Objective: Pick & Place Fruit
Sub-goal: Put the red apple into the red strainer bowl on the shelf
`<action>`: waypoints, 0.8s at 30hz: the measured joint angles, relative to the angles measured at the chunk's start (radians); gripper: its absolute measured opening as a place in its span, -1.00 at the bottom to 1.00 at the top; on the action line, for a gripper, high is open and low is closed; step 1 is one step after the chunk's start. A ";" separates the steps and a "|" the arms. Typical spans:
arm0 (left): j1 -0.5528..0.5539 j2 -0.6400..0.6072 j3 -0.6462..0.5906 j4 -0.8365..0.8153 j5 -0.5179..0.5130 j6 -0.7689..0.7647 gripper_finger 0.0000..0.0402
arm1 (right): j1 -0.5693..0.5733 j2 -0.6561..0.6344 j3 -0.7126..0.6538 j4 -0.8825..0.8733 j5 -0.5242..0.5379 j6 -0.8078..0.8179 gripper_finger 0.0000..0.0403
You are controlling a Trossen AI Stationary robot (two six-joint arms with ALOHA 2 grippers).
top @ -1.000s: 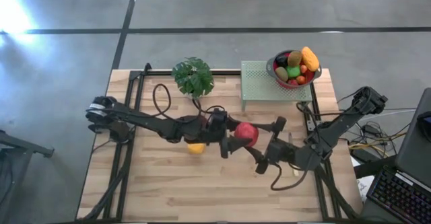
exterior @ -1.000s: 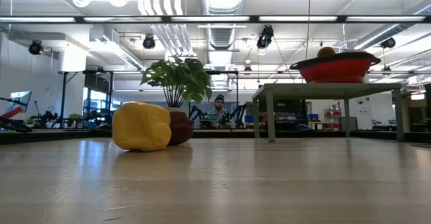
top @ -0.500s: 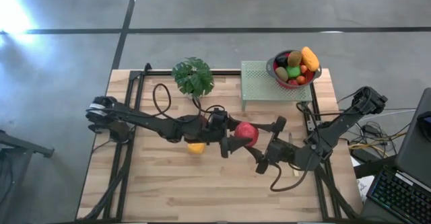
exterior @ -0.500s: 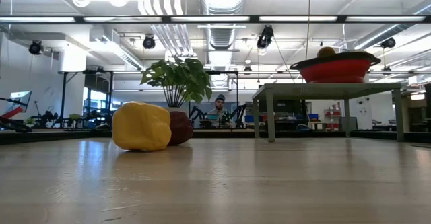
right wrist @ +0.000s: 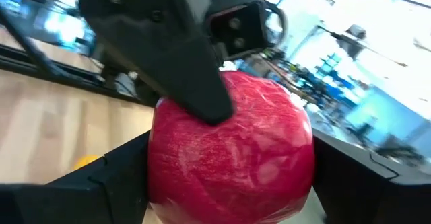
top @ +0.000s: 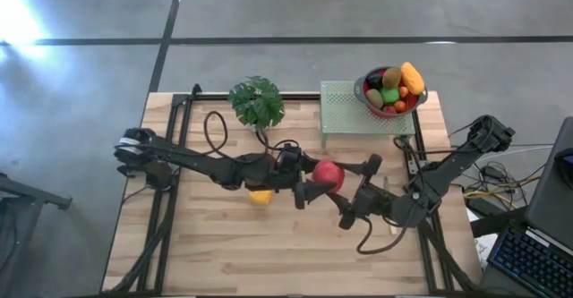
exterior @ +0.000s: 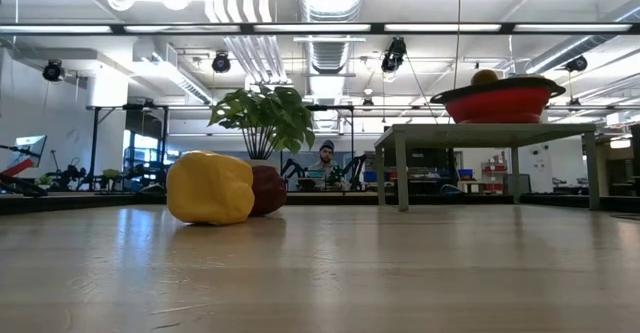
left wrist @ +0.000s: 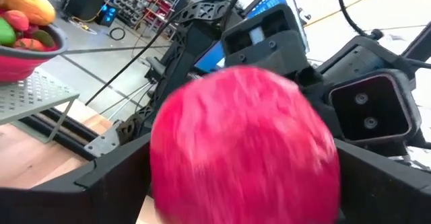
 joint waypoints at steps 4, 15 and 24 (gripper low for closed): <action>0.001 -0.002 0.000 -0.028 0.022 -0.001 0.99 | 0.001 -0.013 -0.001 -0.001 0.086 -0.044 0.65; -0.007 -0.001 -0.002 -0.065 0.097 -0.024 0.99 | -0.015 -0.102 0.000 0.006 0.344 -0.247 0.63; -0.015 -0.001 -0.002 -0.085 0.099 0.007 0.99 | -0.173 -0.238 0.000 0.006 0.401 -0.275 0.65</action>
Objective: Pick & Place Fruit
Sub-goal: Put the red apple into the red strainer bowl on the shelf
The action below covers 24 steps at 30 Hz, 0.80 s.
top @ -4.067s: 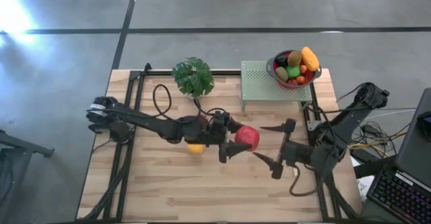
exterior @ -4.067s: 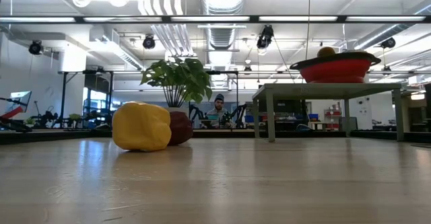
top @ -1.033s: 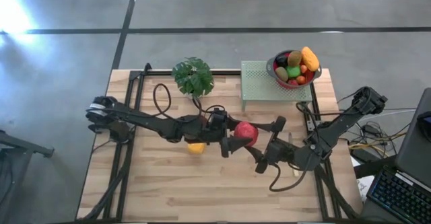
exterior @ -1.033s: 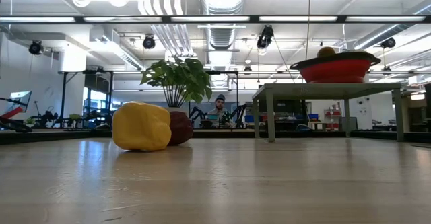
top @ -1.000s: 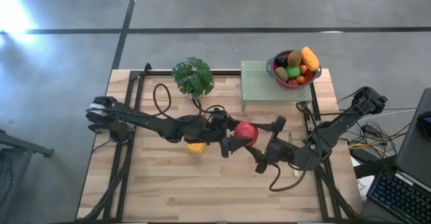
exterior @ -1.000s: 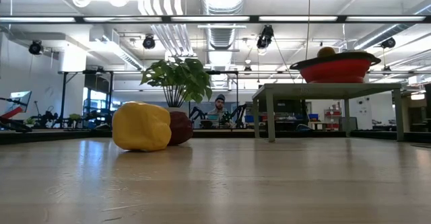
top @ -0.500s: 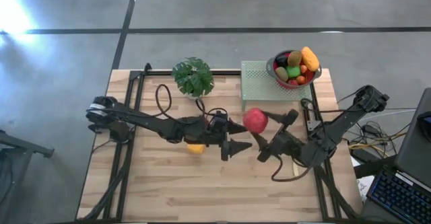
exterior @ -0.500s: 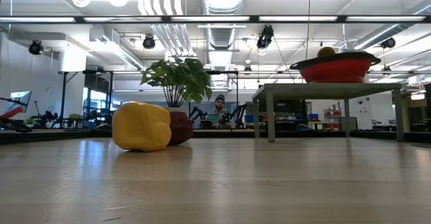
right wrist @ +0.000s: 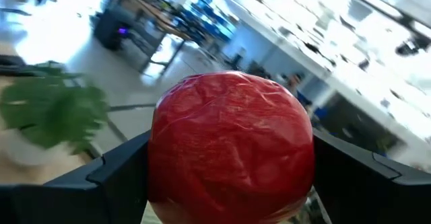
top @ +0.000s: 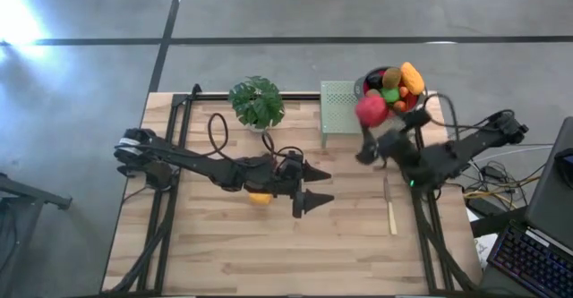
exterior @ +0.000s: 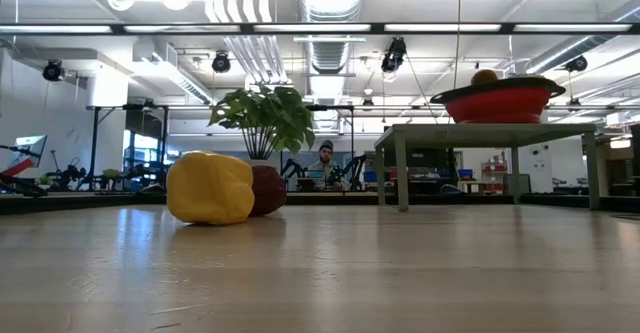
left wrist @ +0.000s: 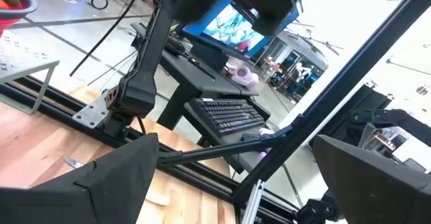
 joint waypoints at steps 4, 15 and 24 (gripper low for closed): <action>0.000 0.000 0.000 0.000 0.000 0.000 0.99 | -0.091 -0.065 0.000 -0.001 -0.047 -0.005 0.63; -0.001 0.000 0.000 -0.029 -0.001 0.028 0.99 | -0.359 -0.079 0.034 -0.166 -0.352 0.069 0.66; -0.074 0.000 0.001 -0.195 -0.012 0.315 0.99 | -0.611 0.034 0.194 -0.797 -0.511 0.553 0.64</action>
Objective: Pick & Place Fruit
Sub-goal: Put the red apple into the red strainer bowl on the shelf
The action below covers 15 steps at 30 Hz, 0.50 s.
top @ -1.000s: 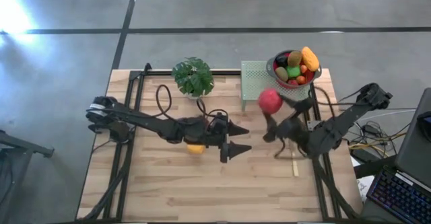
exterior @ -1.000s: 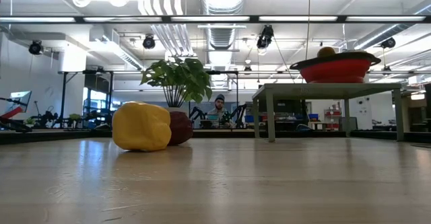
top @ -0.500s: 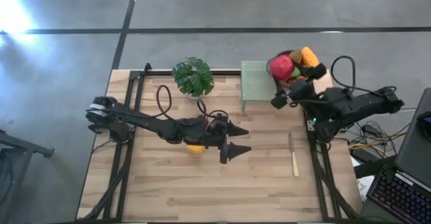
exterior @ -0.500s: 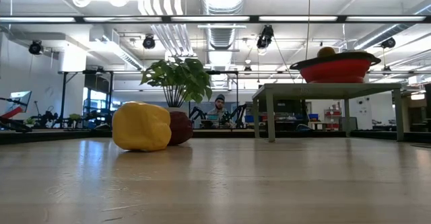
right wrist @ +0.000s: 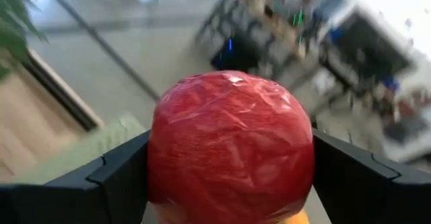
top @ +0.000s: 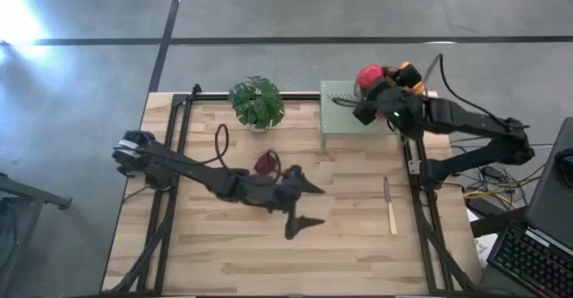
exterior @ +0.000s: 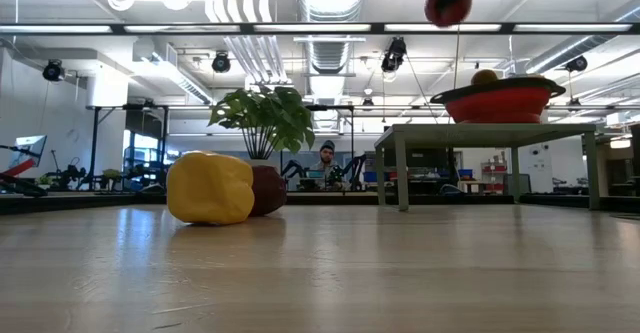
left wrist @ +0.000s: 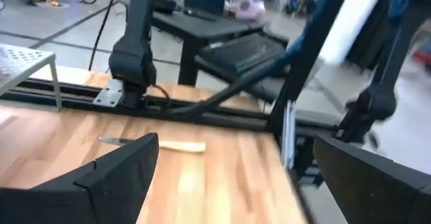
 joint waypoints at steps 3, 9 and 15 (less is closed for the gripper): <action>-0.020 0.000 0.000 -0.059 -0.033 0.054 0.99 | -0.059 0.041 0.066 -0.202 -0.016 0.137 0.65; -0.034 -0.001 0.000 -0.182 -0.196 0.058 0.99 | -0.120 0.081 0.188 -0.525 -0.069 0.341 0.59; -0.031 -0.002 0.000 -0.354 -0.348 0.071 0.99 | -0.202 0.072 0.230 -0.679 -0.223 0.464 0.65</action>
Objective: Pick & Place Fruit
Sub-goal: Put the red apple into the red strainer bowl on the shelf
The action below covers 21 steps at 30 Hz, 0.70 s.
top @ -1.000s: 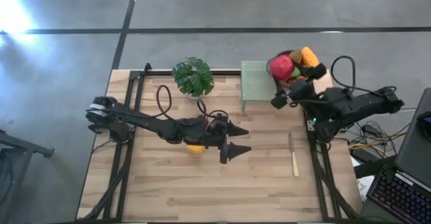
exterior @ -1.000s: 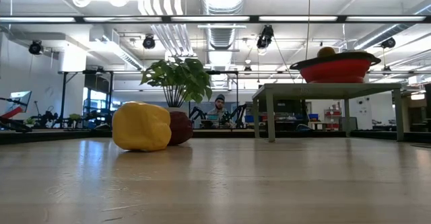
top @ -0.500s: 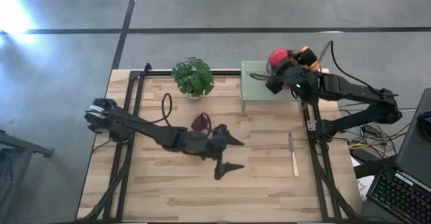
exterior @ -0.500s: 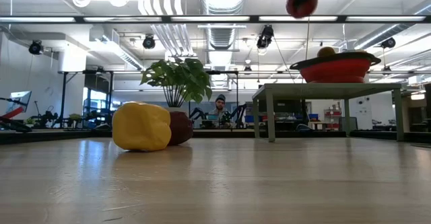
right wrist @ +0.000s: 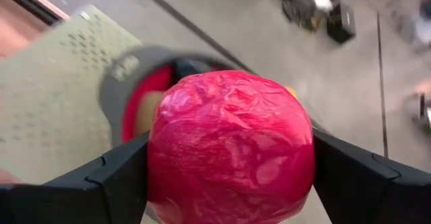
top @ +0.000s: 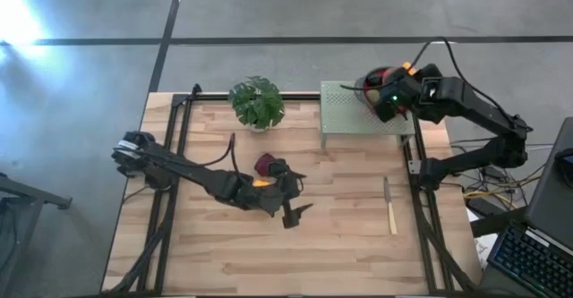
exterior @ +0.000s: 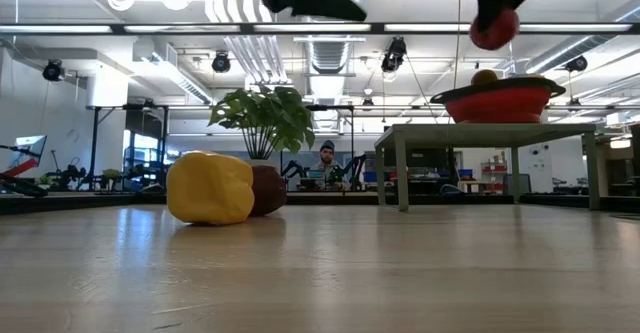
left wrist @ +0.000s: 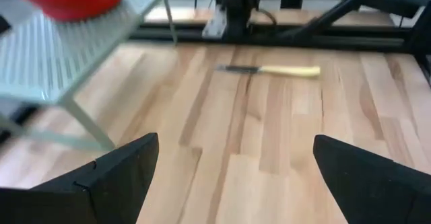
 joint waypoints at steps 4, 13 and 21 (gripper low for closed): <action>-0.003 0.000 0.000 -0.022 0.009 -0.061 0.99 | -0.055 -0.006 -0.001 -0.050 -0.011 0.043 0.66; -0.007 -0.001 0.000 -0.010 0.070 -0.031 0.99 | -0.138 -0.005 -0.031 -0.047 -0.057 0.080 0.60; -0.012 -0.001 0.000 -0.009 0.074 -0.032 0.99 | -0.146 -0.007 -0.135 -0.044 -0.049 0.105 0.65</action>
